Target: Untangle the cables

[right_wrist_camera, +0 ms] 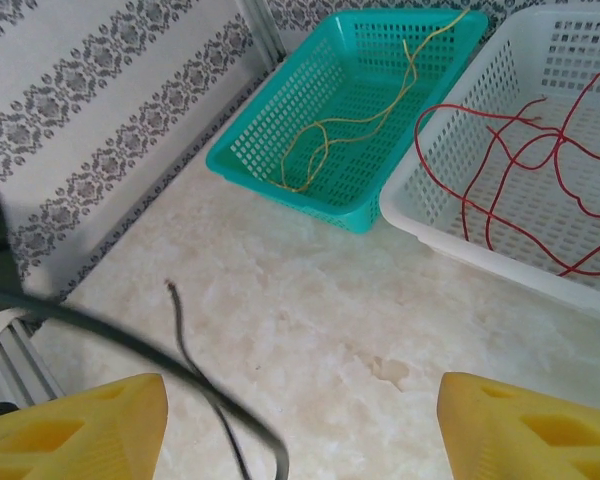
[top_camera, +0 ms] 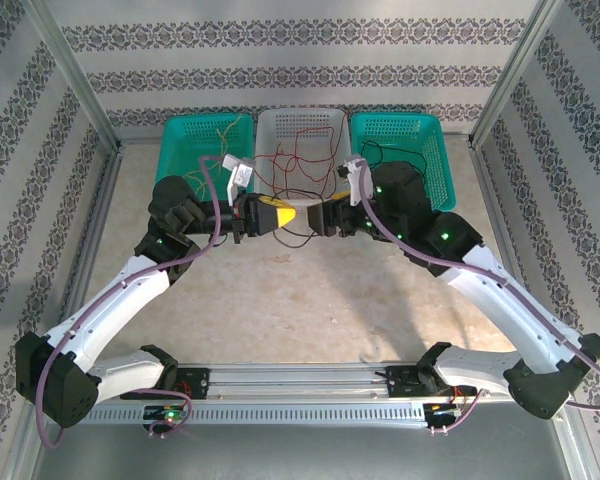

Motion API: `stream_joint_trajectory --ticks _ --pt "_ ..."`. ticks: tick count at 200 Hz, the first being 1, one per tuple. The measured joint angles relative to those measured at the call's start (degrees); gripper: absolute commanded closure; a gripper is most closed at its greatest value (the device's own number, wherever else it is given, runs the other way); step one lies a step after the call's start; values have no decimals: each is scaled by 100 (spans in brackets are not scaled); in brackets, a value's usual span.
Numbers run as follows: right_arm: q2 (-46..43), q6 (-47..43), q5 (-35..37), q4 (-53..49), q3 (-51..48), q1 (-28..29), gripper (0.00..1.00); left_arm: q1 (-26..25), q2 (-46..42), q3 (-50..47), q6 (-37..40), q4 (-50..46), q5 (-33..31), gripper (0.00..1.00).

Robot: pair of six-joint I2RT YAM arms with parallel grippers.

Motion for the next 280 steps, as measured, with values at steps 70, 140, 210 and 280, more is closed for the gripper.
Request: stream_joint_trajectory --ticks 70,140,210,280 --pt "236 -111 -7 284 -9 -11 84 55 2 7 -282 361 114 100" --pt "-92 -83 619 20 52 -732 99 214 -173 -17 737 -1060 -879 27" --pt "1672 518 1029 -1248 2061 -2874 98 214 -1091 -549 1648 -2258 -3305 15" --pt "4658 846 1279 -2459 4645 -3541 68 214 -1923 -1355 1759 -2903 -4666 15"
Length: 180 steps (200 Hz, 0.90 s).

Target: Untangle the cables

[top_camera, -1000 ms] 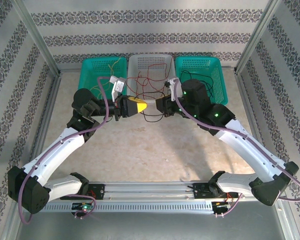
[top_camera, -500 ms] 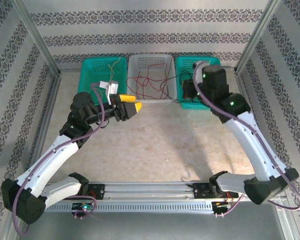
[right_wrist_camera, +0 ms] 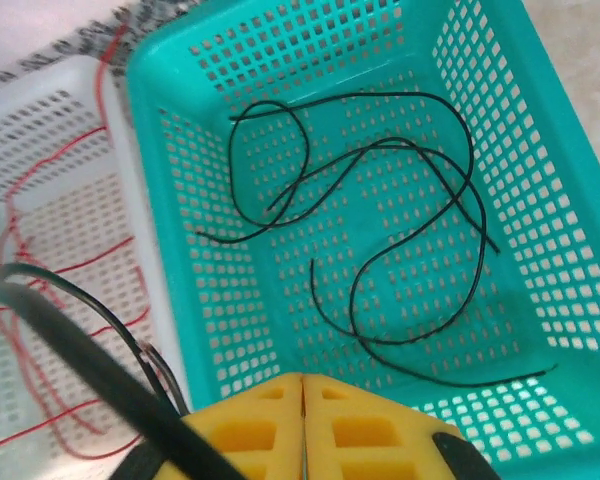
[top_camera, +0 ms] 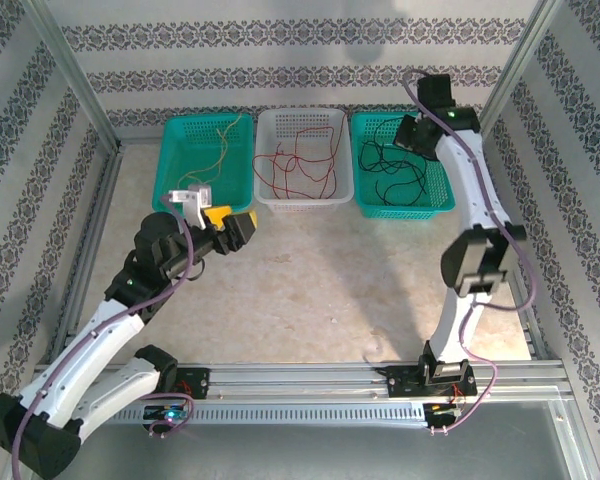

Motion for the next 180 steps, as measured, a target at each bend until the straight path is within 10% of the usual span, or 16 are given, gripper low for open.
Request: stream_joint_trajectory --ticks 38,71,135,180 --pt "1683 -63 610 -1123 2562 0 34 4 -162 -234 -55 -380 -636 0" --pt "1582 -144 765 -1620 2612 11 25 7 -162 -232 -42 -654 -1303 0" --pt "-2640 -214 584 981 -2964 345 13 37 546 -225 555 -737 -3668 0" --pt "-5427 -461 522 4271 -7265 498 2 317 1462 -1368 1757 1386 -5204 0"
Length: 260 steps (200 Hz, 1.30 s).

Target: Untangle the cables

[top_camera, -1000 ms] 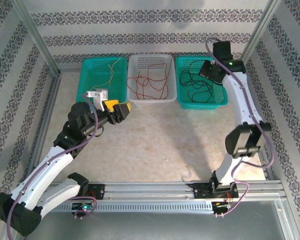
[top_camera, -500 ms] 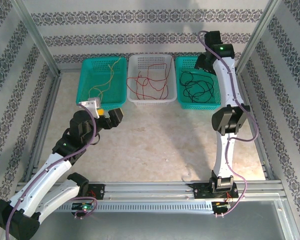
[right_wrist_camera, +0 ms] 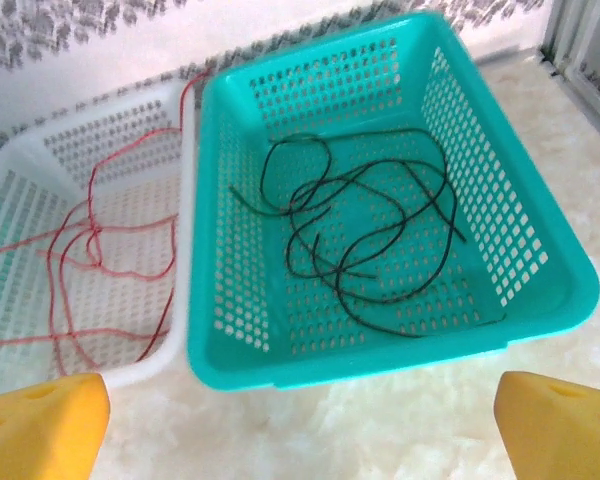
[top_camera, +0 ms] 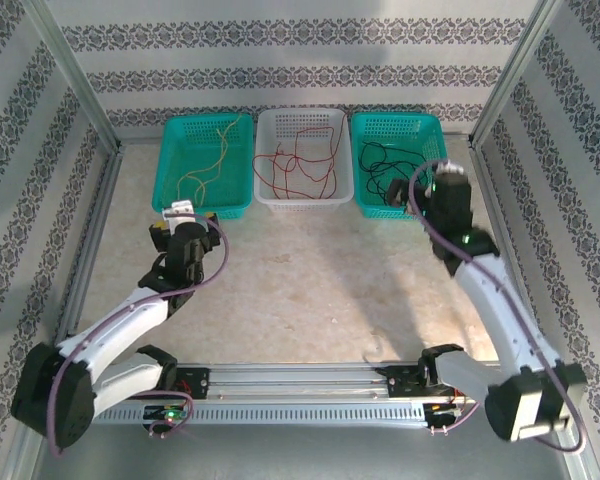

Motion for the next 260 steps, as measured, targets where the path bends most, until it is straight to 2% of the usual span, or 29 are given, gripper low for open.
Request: stream_joint_trajectory --ticks 13,28,51,77,105,132,150,168,181,260 --pt "-323 -157 422 1263 -1309 0 2 304 542 -289 192 601 -195 1" --pt "-260 -535 1058 1945 -2232 -9 1 590 1248 -496 496 1342 -413 1" --pt "232 -1215 1873 2723 -2498 -42 2 765 2177 -647 1032 2428 -538 1" --pt "1154 -1969 2107 4133 -2514 -111 2 1080 2476 -726 1176 3220 -35 1" --pt "1427 -2400 1598 4385 -2511 -315 2 1493 2568 -730 1176 3567 780 1" --pt "1045 -2092 638 4824 -2710 -887 2 1838 2868 -758 1169 3998 1818 1" --pt "1340 -2085 85 5340 -2791 -979 1 2011 2962 -804 1128 4050 2203 1" --pt "2374 -2162 -369 6492 -2979 -811 2 2039 2986 -850 1099 4162 2437 1" --pt "2778 -2177 -538 6384 -3134 -732 2 2039 2992 -859 1084 4229 2546 1" --pt "2833 -2046 -411 6701 -3029 -800 2 2039 2992 -868 1069 4301 2697 1"
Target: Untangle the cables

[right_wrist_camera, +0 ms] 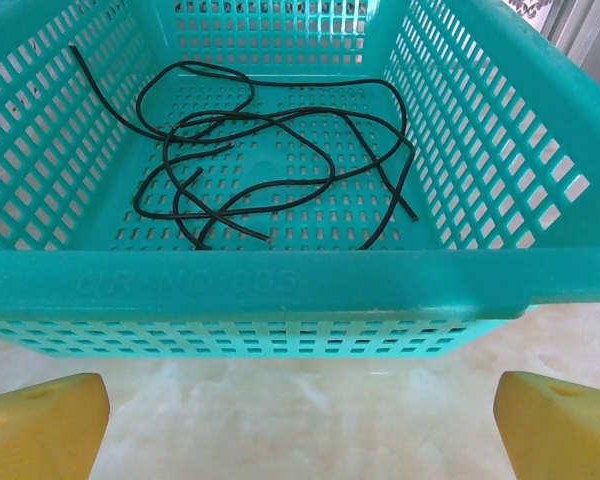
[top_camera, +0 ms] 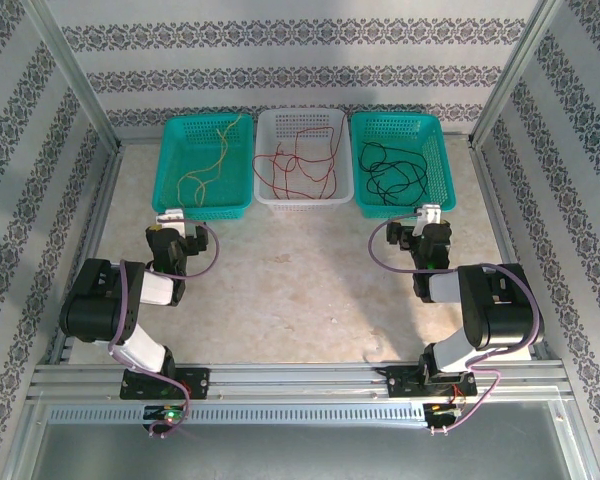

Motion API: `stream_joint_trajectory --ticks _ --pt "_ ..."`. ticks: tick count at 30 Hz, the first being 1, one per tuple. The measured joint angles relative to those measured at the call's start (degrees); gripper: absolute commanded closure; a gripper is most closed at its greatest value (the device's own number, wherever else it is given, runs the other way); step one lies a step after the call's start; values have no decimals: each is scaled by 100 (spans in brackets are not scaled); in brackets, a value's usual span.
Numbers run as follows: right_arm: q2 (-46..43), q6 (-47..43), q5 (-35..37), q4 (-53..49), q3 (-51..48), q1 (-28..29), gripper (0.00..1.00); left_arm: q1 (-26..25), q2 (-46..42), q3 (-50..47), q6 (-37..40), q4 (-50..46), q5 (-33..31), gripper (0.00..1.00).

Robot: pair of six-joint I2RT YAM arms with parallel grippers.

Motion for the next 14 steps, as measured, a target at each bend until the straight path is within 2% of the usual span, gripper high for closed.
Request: stream_joint_trajectory --ticks 6,14 --pt "0 -2 46 0 0 2 2 0 0 68 85 -22 435 1" --pt "2 -7 -35 -42 87 13 2 0 0 79 114 -22 581 1"
